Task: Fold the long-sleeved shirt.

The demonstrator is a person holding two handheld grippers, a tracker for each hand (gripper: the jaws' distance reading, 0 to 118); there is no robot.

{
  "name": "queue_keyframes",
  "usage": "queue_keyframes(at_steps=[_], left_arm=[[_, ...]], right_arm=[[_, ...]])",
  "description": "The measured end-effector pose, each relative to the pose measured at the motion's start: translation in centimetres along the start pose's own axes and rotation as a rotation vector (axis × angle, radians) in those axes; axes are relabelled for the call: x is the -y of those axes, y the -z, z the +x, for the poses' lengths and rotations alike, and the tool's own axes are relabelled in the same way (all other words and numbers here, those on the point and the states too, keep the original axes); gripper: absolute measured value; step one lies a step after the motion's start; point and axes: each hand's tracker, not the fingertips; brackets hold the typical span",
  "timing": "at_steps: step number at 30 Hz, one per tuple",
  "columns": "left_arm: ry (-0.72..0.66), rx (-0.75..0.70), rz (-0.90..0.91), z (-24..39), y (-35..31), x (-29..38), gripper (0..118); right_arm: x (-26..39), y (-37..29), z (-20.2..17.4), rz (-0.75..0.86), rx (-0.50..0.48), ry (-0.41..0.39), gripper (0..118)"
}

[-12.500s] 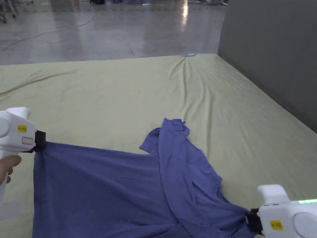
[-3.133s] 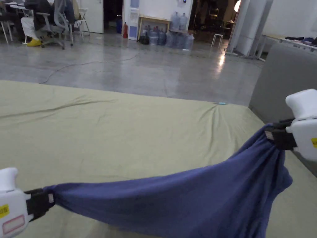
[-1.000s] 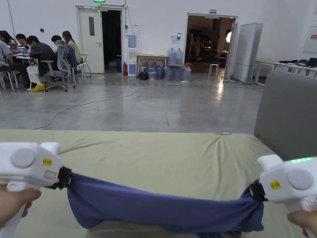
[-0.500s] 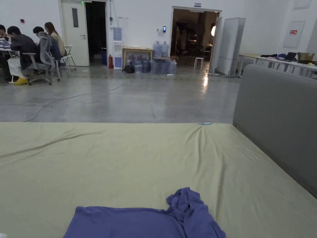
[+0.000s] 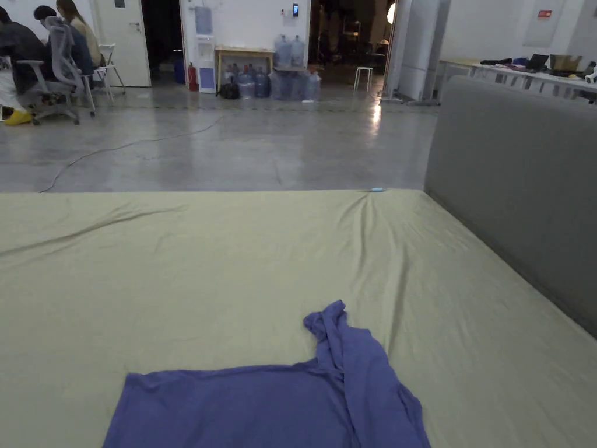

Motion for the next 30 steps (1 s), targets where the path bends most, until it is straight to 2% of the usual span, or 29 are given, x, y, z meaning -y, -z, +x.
queue_keyframes(at_steps=[3, 8, 20, 23, 24, 25, 26, 27, 28, 29, 30], left_arm=[[0.026, -0.028, -0.025, -0.2, 0.9, 0.8, 0], [-0.019, -0.015, -0.042, -1.1, 2.0, 1.6, 0], [-0.045, -0.036, -0.102, -3.2, 5.9, 3.1, 0], [-0.025, -0.044, -0.101, -1.2, 5.0, 2.9, 1], [0.024, -0.072, -0.054, -0.4, 4.0, 2.5, 13], [0.052, -0.118, 0.012, 0.7, 2.6, 2.1, 64], [0.082, -0.115, 0.06, 1.4, 1.3, 1.8, 105], [0.102, -0.103, 0.075, 2.0, -0.1, 1.4, 117], [0.093, -0.119, 0.118, 2.7, -1.5, 1.2, 114], [0.082, -0.108, 0.175, 4.0, -2.9, 0.6, 114], [0.078, -0.092, 0.207, 4.8, -3.8, 0.3, 114]], right_arm=[[0.3, 1.0, -0.2, -0.018, 0.004, 0.006, 0], [0.9, 1.9, -0.3, -0.051, 0.016, -0.01, 0], [1.9, 4.2, 0.7, -0.069, -0.022, 0.082, 0], [1.8, 4.2, 1.5, -0.058, -0.055, 0.143, 7], [1.5, 3.6, 1.8, -0.075, -0.073, 0.158, 8], [1.2, 2.7, 2.2, -0.08, -0.106, 0.177, 18], [1.0, 1.4, 2.5, -0.069, -0.118, 0.184, 39], [0.7, 0.0, 2.7, -0.06, -0.097, 0.167, 70], [0.3, -1.5, 2.6, -0.021, -0.031, 0.126, 103], [0.0, -3.0, 2.7, 0.023, 0.003, 0.101, 108], [-0.3, -4.7, 2.8, 0.072, 0.022, 0.089, 108]])
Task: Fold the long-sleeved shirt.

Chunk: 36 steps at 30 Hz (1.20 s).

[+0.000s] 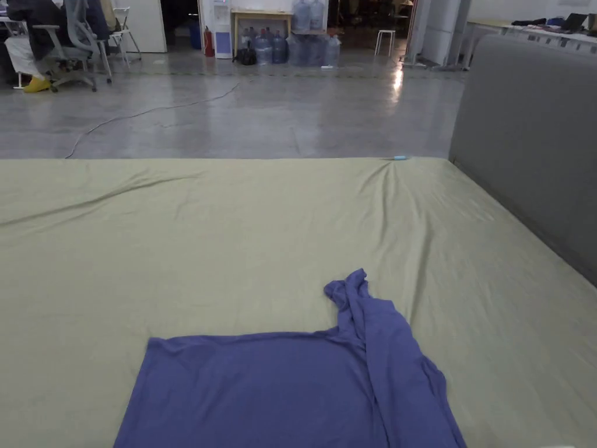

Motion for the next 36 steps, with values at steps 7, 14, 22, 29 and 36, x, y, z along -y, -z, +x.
queue_keyframes(at_steps=[7, 14, 22, 29, 36], left_arm=[[0.013, -0.035, -0.052, 4.1, 0.2, -0.3, 21], [-0.086, 0.032, 0.002, 7.4, 2.6, -1.8, 0], [-0.072, 0.06, 0.036, 7.2, 5.2, -6.4, 0], [-0.095, 0.05, 0.028, 6.0, 7.7, -8.2, 0], [-0.11, 0.039, -0.018, 4.4, 10.2, -7.2, 0]], right_arm=[[0.2, -2.5, -1.6, 0.049, -0.041, 0.098, 45], [-1.8, 0.5, -4.0, 0.034, -0.043, 0.041, 0], [-20.7, 6.2, -6.3, 0.157, -0.092, -0.091, 0], [-41.3, 18.6, -7.9, 0.04, -0.138, -0.042, 117], [-46.6, 28.8, -8.4, -0.139, -0.013, 0.078, 110]])
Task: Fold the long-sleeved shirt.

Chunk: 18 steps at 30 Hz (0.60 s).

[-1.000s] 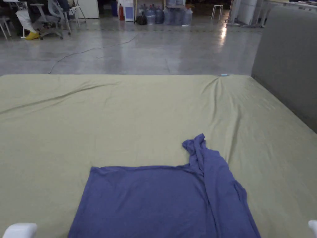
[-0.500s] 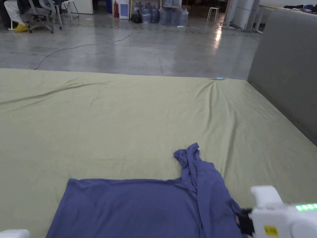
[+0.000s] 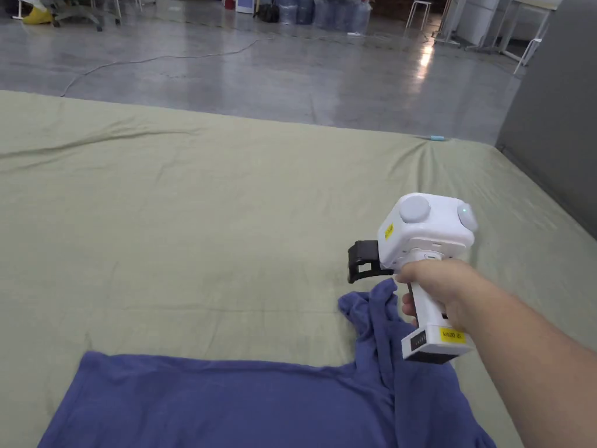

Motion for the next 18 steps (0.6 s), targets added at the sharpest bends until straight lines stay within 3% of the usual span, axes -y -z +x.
queue_keyframes(at_steps=[3, 5, 8, 11, 15, 18], left_arm=[[-0.002, 0.006, -0.016, -0.6, 0.4, 1.1, 0], [-0.001, 0.004, -0.03, -1.0, 0.6, 1.7, 0], [-0.019, 0.014, -0.041, -1.5, 0.5, 2.6, 0], [-0.019, 0.002, -0.035, -1.7, 0.1, 2.9, 0], [-0.024, 0.014, -0.007, -1.6, -1.1, 3.5, 0], [-0.021, 0.028, 0.0, -1.3, -1.6, 4.1, 0]], right_arm=[[-0.2, 2.8, 1.2, -0.027, -0.026, 0.087, 96], [0.4, 3.8, 2.2, -0.062, -0.039, 0.157, 53], [1.3, 2.9, 2.8, -0.034, -0.079, 0.177, 9], [2.4, -1.1, 1.9, 0.075, -0.047, 0.11, 9], [2.9, -7.1, 1.8, 0.157, -0.148, 0.045, 9], [6.0, -11.9, 0.9, 0.235, -0.076, -0.109, 9]])
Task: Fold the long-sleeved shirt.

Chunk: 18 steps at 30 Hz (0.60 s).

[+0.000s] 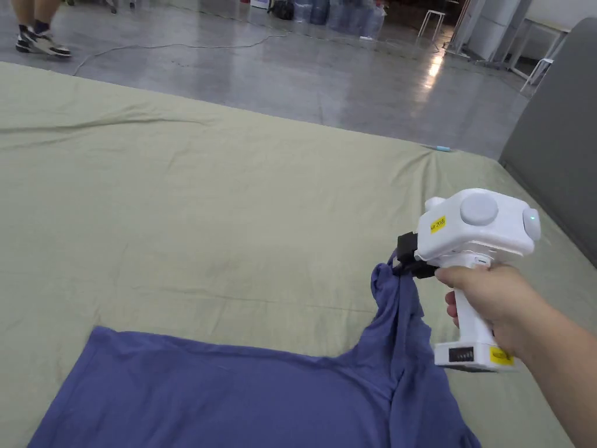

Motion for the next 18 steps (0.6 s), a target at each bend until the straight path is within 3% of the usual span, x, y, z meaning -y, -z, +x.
queue_keyframes(at_steps=[2, 5, 8, 13, 16, 18], left_arm=[[0.0, 0.019, 0.001, 1.4, -0.4, -0.1, 0], [0.005, 0.037, -0.002, 2.1, -0.7, 0.3, 0], [0.005, 0.053, -0.003, 2.5, -1.0, 0.6, 0], [0.018, 0.06, 0.003, 3.4, -1.9, 0.4, 0], [0.016, 0.063, 0.006, 3.3, -2.4, 0.4, 0], [0.012, 0.06, 0.004, 3.5, -2.6, 0.2, 0]], right_arm=[[2.4, -2.8, -1.1, 0.013, 0.032, -0.07, 9], [6.3, -3.9, -0.9, -0.009, 0.016, -0.048, 9], [11.8, -4.1, -0.4, -0.063, -0.011, 0.076, 9], [20.1, -2.3, -0.1, -0.157, 0.025, 0.232, 9], [23.2, -0.5, 0.0, -0.21, 0.015, 0.309, 9], [23.8, 0.1, 0.1, -0.134, 0.053, 0.309, 9]])
